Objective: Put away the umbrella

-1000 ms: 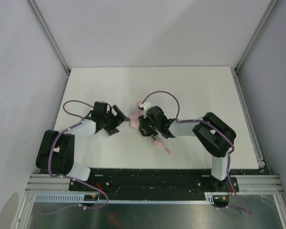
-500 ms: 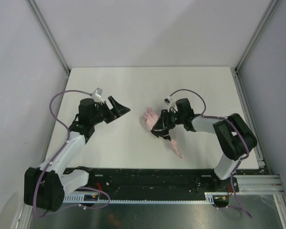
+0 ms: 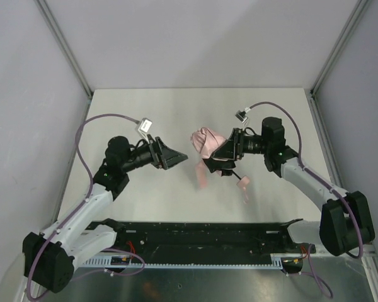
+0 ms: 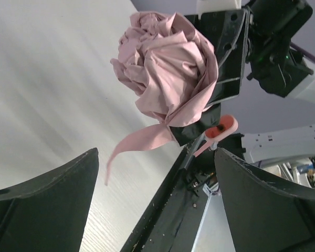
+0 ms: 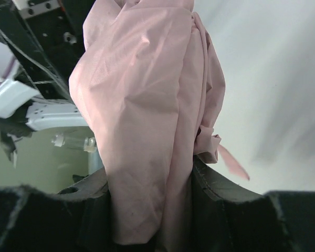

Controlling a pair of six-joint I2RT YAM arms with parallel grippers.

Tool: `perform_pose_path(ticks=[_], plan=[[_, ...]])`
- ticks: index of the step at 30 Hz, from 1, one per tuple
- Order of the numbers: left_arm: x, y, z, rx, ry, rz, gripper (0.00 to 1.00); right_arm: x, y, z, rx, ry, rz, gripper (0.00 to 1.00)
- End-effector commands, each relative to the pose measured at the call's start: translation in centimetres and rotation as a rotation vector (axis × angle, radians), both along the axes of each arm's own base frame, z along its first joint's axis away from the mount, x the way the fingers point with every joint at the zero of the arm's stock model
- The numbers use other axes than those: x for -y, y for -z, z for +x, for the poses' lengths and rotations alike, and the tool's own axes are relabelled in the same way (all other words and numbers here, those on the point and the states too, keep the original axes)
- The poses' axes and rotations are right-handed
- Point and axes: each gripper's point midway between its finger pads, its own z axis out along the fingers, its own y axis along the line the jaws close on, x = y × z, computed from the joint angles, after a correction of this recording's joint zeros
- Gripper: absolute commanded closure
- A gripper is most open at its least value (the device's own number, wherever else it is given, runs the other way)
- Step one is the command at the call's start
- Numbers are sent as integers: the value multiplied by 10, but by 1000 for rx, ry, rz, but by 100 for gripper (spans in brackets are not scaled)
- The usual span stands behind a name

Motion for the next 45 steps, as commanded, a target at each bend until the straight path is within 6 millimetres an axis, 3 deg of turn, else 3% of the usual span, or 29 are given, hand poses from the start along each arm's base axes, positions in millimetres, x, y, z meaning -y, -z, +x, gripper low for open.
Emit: perform_pose_path(ticks=[1, 6, 10, 13, 17, 19, 21, 23, 25, 31, 39, 42, 45], plan=[[14, -19, -16, 130, 71, -23, 7, 5, -52, -22, 43, -68, 109, 100], [32, -20, -23, 112, 97, -39, 11, 11, -55, -17, 54, -30, 79, 100], [35, -25, -25, 100, 96, -57, 11, 33, -33, 21, 127, 149, -150, 100], [32, -32, -29, 106, 93, -77, 10, 68, -31, 61, 253, 346, -406, 100], [26, -35, -38, 105, 78, -104, 8, 129, -62, 108, 490, 606, -701, 100], [22, -32, -42, 95, 62, -114, 7, 152, -78, 121, 572, 699, -820, 100], [17, -28, -46, 87, 45, -120, 7, 156, -83, 126, 641, 713, -909, 100], [10, -20, -45, 64, -4, -109, 7, 151, -71, 127, 683, 671, -1026, 100], [1, -7, -42, 19, -70, -81, 7, 132, -48, 123, 708, 591, -1138, 100], [-26, 58, -38, -244, -268, -11, 10, 66, 38, 95, 784, 394, -1260, 100], [-57, 116, -42, -472, -486, -28, 16, -13, 178, 19, 749, -10, -1312, 100], [-65, 128, -43, -511, -537, -41, 16, -30, 214, -14, 684, -159, -1265, 100], [-67, 141, -45, -581, -555, -49, 15, -38, 237, -37, 571, -280, -1186, 100]])
